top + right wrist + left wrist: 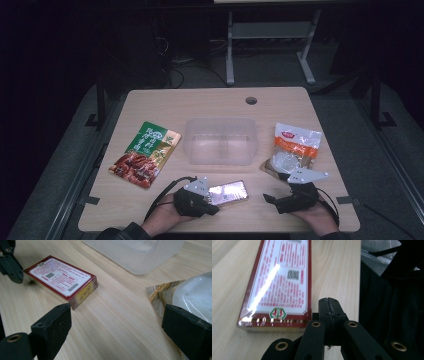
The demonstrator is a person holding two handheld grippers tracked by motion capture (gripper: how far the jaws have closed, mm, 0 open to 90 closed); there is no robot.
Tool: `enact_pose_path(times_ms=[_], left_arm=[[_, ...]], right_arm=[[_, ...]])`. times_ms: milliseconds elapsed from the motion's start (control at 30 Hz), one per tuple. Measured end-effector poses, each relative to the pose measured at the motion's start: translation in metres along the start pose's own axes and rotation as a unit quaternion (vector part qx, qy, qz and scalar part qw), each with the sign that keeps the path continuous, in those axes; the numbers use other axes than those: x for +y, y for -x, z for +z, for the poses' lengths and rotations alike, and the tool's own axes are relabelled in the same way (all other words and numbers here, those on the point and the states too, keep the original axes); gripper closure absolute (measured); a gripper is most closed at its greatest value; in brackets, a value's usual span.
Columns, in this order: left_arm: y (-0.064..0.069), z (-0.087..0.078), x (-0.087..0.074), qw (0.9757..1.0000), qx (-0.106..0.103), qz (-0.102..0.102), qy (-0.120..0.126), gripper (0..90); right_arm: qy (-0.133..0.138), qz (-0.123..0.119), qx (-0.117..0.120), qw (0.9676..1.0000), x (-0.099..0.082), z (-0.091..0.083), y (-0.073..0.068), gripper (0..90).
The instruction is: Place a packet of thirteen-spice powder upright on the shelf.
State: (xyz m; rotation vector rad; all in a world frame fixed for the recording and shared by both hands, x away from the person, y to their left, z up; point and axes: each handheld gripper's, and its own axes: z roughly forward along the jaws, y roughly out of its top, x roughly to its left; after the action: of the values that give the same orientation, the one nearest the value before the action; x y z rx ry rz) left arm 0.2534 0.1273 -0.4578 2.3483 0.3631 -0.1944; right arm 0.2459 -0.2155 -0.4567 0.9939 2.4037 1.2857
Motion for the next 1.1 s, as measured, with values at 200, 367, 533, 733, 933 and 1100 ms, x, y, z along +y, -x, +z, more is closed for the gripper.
enact_pose_path(times_ms=[200,367,533,733,933,1100], left_arm=[[-0.006,-0.005,-0.003,0.9998,0.016,-0.004,0.004,89.6],[-0.012,-0.010,-0.007,0.9988,0.048,-0.011,-0.001,89.6],[-0.019,-0.013,-0.009,0.9973,0.072,-0.014,-0.003,89.6],[-0.024,-0.019,-0.011,0.9972,0.069,-0.026,0.009,89.5],[-0.027,-0.036,-0.016,0.9971,0.064,-0.031,0.027,79.1],[-0.031,-0.049,-0.024,0.9967,0.064,-0.035,0.036,65.3]], right_arm=[[0.002,-0.003,0.002,1.0000,0.001,0.000,-0.001,8.3],[0.000,-0.007,0.008,0.9999,0.003,0.003,-0.002,8.3],[-0.001,-0.010,0.013,0.9999,0.003,0.004,-0.002,8.3],[0.000,-0.013,0.018,0.9997,0.003,0.005,-0.003,8.3],[-0.001,-0.022,0.036,0.9991,0.004,0.005,-0.006,8.3],[0.001,-0.034,0.053,0.9980,0.007,0.008,-0.009,8.3]])
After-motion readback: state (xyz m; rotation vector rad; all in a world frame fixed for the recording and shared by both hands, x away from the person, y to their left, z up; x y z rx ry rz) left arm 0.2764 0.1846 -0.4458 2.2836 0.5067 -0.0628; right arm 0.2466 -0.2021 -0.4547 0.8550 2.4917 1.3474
